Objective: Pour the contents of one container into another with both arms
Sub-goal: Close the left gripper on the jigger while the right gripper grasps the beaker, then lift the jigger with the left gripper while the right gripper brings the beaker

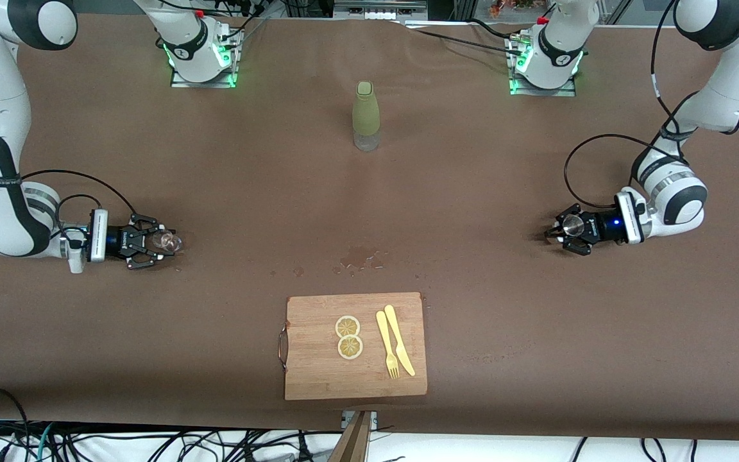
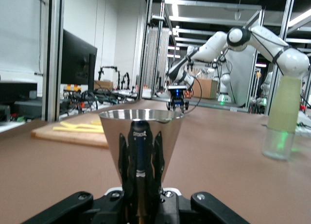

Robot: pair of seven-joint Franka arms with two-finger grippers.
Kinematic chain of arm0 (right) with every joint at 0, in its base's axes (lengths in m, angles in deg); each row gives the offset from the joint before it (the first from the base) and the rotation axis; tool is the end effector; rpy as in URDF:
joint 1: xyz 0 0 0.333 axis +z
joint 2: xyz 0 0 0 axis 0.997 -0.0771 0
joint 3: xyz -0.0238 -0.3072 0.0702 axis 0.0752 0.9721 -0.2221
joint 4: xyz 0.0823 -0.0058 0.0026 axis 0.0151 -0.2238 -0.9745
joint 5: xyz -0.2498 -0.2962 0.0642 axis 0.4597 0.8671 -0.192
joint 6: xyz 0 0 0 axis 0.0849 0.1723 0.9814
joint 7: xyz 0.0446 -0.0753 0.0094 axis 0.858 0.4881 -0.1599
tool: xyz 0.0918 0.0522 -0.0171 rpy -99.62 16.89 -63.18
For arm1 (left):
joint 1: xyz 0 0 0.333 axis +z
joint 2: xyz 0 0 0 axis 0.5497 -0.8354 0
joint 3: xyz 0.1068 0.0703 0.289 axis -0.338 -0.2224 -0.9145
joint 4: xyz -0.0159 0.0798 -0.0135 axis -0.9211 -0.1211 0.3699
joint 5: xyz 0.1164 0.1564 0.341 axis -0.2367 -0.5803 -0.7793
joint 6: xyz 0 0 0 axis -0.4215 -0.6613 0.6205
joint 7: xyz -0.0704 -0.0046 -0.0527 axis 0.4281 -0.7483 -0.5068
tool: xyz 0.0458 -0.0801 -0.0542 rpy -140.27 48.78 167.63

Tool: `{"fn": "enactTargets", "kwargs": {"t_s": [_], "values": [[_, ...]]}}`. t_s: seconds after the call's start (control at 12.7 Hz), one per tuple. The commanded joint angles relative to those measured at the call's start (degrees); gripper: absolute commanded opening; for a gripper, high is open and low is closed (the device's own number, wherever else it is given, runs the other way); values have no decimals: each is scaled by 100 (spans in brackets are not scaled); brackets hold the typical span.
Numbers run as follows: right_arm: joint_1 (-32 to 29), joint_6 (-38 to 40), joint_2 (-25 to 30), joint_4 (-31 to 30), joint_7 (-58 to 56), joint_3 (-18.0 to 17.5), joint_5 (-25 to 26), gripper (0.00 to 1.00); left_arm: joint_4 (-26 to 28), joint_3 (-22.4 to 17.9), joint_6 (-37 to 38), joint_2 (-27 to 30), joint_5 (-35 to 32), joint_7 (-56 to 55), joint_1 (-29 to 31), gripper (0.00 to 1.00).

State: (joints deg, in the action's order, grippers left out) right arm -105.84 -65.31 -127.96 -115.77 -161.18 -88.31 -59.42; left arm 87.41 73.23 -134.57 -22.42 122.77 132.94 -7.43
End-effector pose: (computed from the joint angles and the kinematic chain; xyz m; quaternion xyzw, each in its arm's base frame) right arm 0.5950 -0.1370 0.0943 -0.6183 -0.5878 -0.3115 0.4186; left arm 0.5390 0.0733 0.0923 0.5699 -0.4319 0.5095 0.4786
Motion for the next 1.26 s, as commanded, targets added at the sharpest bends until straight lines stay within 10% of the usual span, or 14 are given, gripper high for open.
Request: {"fn": "enactTargets", "kwargs": {"t_s": [0.0, 0.79, 1.18], "values": [[-13, 42, -71, 139, 103, -19, -48, 33, -55, 322, -187, 6, 348, -102, -78, 0], [767, 420, 87, 876, 2491, -37, -4, 29, -265, 1773, -2086, 24, 1209, -312, -692, 0], [1435, 798, 78, 1869, 4204, -28, 268, 30, -405, 1800, -2483, -29, 1763, -391, -1264, 0]]}}
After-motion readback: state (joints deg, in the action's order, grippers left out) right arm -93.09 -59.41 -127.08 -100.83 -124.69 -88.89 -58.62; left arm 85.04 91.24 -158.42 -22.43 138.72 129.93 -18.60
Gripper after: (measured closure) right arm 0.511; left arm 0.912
